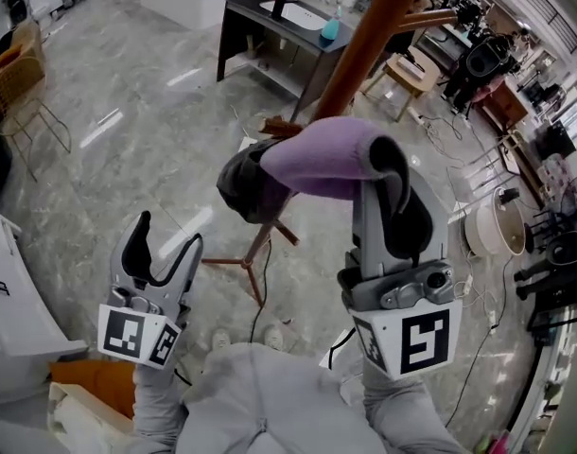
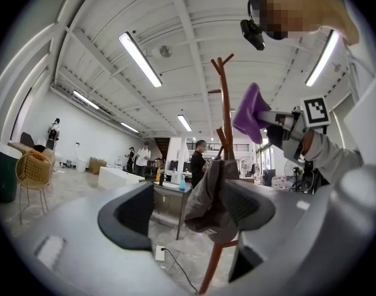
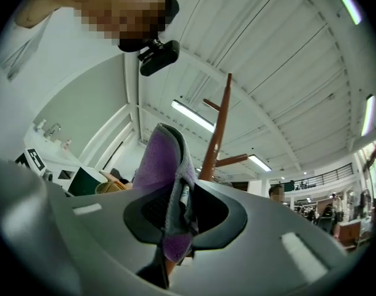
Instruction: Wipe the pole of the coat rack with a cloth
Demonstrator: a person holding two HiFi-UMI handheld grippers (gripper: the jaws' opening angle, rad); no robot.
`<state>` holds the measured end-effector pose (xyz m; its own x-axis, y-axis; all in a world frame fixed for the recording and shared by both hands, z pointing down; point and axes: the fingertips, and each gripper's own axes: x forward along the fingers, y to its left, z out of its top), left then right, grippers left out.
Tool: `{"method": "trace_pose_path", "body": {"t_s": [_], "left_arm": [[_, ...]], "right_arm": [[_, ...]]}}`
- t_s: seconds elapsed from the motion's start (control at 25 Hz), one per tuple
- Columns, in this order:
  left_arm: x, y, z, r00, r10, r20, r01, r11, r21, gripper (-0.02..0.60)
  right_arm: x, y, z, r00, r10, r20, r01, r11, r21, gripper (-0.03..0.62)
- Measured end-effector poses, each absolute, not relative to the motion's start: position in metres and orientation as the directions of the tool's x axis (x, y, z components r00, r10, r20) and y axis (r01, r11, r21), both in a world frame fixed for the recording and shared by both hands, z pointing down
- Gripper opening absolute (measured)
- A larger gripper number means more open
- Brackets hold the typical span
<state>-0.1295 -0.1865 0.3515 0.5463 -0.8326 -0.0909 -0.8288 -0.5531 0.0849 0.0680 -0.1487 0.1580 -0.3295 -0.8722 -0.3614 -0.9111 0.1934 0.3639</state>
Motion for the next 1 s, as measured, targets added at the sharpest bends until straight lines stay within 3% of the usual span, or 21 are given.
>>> {"method": "trace_pose_path", "body": {"t_s": [0.28,0.6,1.0], "left_arm": [[-0.110,-0.190,0.354,0.560,-0.826,-0.067,-0.822,-0.564,0.080,0.383],[-0.099,-0.182,0.361,0.545,-0.838,-0.032,-0.835,-0.546,0.068,0.383],[-0.105,-0.174,0.378,0.485,-0.874,0.042,-0.874,-0.482,0.065,0.383]], "right_arm": [[0.136,-0.162,0.194,-0.202,-0.935,-0.290,-0.941,0.102,0.323,0.051],[0.155,-0.198,0.244,-0.224,-0.951,-0.215,-0.936,0.148,0.318,0.051],[0.145,-0.271,0.389,-0.240,-0.960,0.141,-0.875,0.277,0.397,0.051]]}}
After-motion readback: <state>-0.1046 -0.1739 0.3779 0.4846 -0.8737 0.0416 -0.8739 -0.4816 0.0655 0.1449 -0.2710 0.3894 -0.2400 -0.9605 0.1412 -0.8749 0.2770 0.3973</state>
